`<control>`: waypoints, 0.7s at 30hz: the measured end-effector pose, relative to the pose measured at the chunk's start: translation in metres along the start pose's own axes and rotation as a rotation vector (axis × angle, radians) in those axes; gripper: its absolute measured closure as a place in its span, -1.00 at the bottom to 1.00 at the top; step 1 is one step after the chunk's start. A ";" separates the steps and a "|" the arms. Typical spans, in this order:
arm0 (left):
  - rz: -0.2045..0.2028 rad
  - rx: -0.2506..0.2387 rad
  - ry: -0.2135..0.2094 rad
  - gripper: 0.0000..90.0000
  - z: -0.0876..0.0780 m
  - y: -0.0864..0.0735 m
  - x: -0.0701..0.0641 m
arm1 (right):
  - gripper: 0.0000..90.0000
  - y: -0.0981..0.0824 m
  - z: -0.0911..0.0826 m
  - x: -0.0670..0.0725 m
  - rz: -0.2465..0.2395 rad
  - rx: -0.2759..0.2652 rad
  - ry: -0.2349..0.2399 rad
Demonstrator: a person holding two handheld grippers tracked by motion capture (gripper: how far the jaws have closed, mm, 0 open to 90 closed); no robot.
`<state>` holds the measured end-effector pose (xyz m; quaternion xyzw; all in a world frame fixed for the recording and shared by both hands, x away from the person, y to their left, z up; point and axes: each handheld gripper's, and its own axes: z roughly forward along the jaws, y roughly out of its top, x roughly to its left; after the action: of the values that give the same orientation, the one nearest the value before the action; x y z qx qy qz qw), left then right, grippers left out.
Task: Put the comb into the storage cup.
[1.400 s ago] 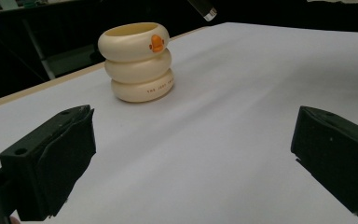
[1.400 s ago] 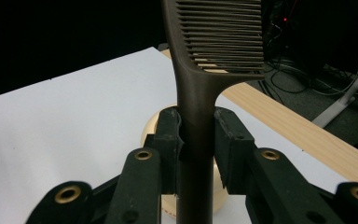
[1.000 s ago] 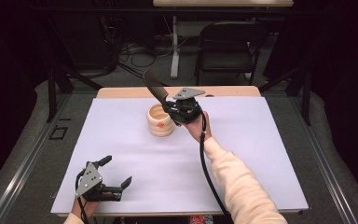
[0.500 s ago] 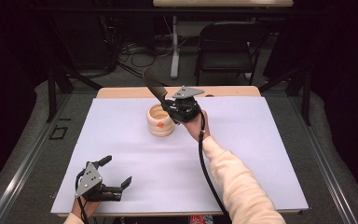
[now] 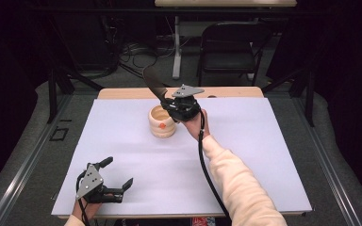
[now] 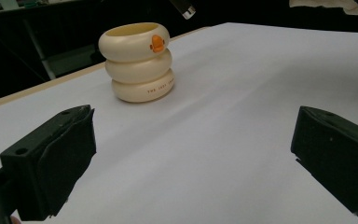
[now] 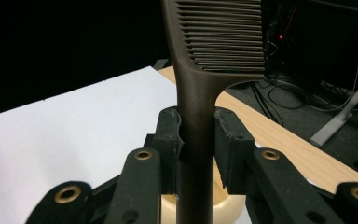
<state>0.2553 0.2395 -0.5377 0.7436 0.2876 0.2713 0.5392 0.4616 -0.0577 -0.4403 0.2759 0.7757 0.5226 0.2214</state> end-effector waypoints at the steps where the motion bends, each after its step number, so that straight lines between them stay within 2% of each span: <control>1: -0.001 0.000 0.000 -1.00 0.000 0.000 0.000 | 0.60 0.001 0.000 0.000 -0.003 -0.002 -0.002; 21: 0.001 0.002 0.000 -1.00 0.000 0.000 0.000 | 0.60 0.011 0.016 0.003 -0.011 -0.042 0.006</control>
<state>0.2552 0.2397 -0.5378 0.7443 0.2874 0.2714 0.5384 0.4712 -0.0413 -0.4362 0.2650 0.7668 0.5385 0.2277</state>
